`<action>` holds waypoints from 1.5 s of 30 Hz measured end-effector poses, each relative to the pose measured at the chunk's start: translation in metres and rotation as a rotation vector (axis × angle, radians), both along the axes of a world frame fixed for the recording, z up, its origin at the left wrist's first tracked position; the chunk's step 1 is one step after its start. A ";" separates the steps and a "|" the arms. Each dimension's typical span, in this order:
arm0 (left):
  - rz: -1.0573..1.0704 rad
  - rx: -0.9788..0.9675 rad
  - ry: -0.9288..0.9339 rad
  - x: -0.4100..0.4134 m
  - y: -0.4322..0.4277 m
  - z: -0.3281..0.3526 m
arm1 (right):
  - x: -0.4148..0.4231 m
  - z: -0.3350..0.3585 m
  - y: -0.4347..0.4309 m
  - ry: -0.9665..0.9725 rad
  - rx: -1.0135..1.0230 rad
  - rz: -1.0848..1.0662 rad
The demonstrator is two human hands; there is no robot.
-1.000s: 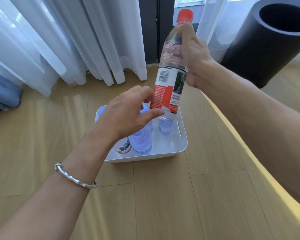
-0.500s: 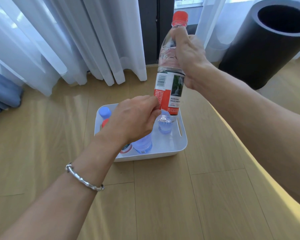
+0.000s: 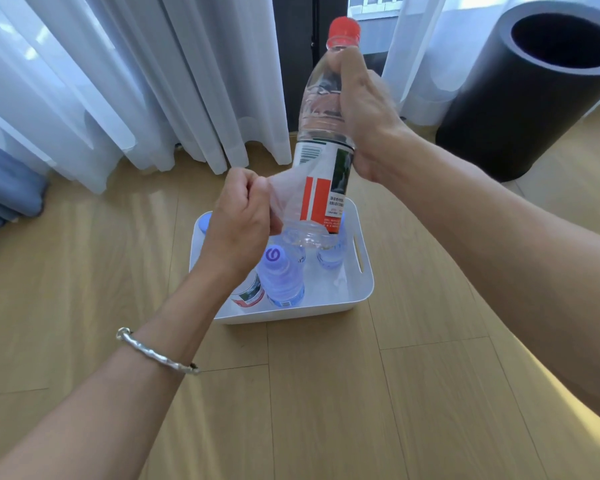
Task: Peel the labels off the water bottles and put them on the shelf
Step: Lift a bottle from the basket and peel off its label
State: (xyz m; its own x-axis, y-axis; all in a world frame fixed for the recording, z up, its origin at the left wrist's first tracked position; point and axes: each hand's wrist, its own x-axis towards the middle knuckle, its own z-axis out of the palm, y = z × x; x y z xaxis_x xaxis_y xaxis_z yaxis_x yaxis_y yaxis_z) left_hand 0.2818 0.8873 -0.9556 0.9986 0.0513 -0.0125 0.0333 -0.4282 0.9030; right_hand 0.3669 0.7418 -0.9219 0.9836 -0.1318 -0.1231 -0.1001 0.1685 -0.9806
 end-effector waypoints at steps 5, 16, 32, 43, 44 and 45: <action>-0.283 0.037 0.075 0.002 0.014 0.001 | 0.002 -0.004 -0.006 0.045 -0.040 -0.031; -0.110 0.373 -0.162 0.002 -0.013 0.009 | -0.002 -0.005 0.003 0.009 -0.104 -0.010; 0.248 -0.614 0.162 0.021 0.001 0.011 | -0.006 -0.013 -0.013 0.123 0.506 0.156; 0.343 -0.249 0.404 0.028 0.035 -0.020 | -0.011 0.000 -0.008 0.025 0.641 0.370; 0.342 -0.167 0.355 0.029 0.036 -0.021 | -0.011 0.002 -0.008 0.014 0.621 0.386; 0.338 -0.062 0.272 0.031 0.037 -0.019 | -0.011 0.002 -0.007 0.006 0.593 0.392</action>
State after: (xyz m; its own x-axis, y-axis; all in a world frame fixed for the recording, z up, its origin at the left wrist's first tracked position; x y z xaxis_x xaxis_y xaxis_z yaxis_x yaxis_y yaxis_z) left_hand 0.3124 0.9238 -0.9748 0.8856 0.3657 -0.2862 0.4025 -0.2972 0.8658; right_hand 0.3559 0.7345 -0.9196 0.9441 0.3222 -0.0696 -0.2672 0.6243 -0.7341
